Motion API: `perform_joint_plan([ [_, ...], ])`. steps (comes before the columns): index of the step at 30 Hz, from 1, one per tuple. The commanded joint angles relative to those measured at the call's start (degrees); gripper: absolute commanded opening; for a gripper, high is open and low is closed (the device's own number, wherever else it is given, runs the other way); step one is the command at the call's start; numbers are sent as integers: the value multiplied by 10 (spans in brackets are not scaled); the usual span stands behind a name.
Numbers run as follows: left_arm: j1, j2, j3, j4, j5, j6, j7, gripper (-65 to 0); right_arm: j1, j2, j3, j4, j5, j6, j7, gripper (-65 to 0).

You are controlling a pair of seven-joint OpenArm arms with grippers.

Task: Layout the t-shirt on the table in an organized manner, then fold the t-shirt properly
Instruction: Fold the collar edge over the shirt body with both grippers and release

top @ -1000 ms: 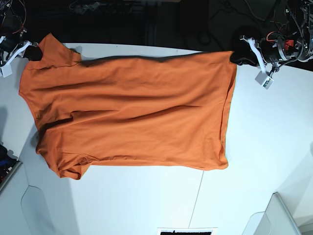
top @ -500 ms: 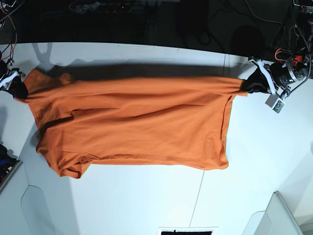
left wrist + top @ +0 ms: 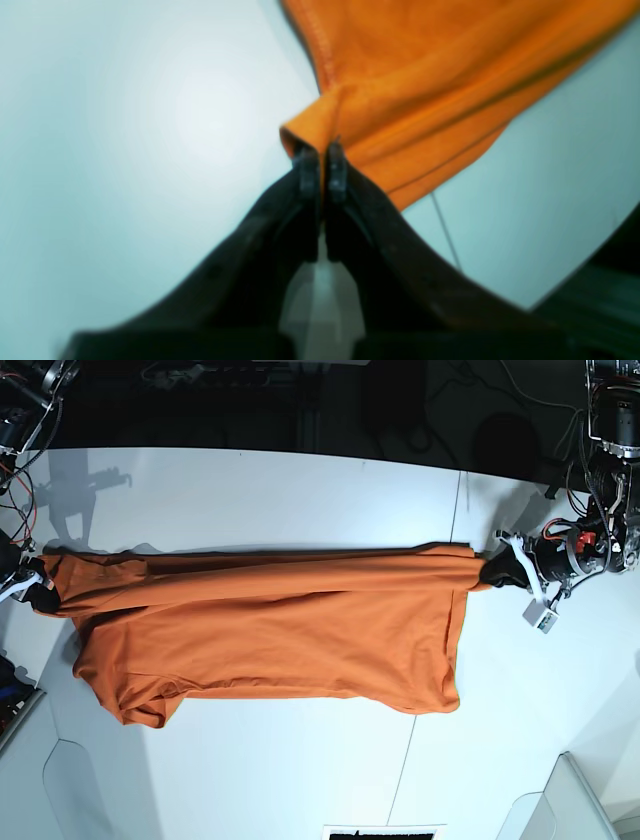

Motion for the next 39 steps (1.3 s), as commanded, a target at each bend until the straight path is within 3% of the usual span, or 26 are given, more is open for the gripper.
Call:
perform_joint_plan([
  [1, -9, -11, -5, 1, -3, -1, -6, -626, 13, 15, -1, 7, 3, -3, 16, -578],
  [4, -9, -11, -5, -4, -3, -1, -5, -450, 11, 16, -3, 7, -7, -4, 14, -352],
  [6, -9, -11, -5, -5, -9, -1, 9, -357, 12, 17, -3, 7, -7, -7, 13, -303],
  [12, -3, -15, -14, -5, -122, -1, 131, -347, 11, 19, 32, 7, 1, -7, 7, -303],
  [17, 18, -21, -83, -5, -154, -1, 132, -347, 11, 21, 90, 7, 25, -7, -17, -303],
  [23, 43, -21, -137, -5, -171, -1, 129, -346, -7, 20, 96, 7, -3, -7, 6, -303],
  [28, 52, -11, -137, -5, -169, -1, 103, -219, -15, 16, 93, -9, -15, -13, 18, -302],
  [31, 52, 7, -137, -5, -152, -1, 75, -217, -15, 16, 77, -38, -16, -13, 36, -297],
  [34, 48, 31, -137, -5, -136, -1, 58, -217, -14, 15, 49, -63, -9, -6, 48, -209],
  [39, 43, 63, -137, -5, -131, -1, 58, -217, -13, 14, -5, -65, 10, -7, 47, -203],
])
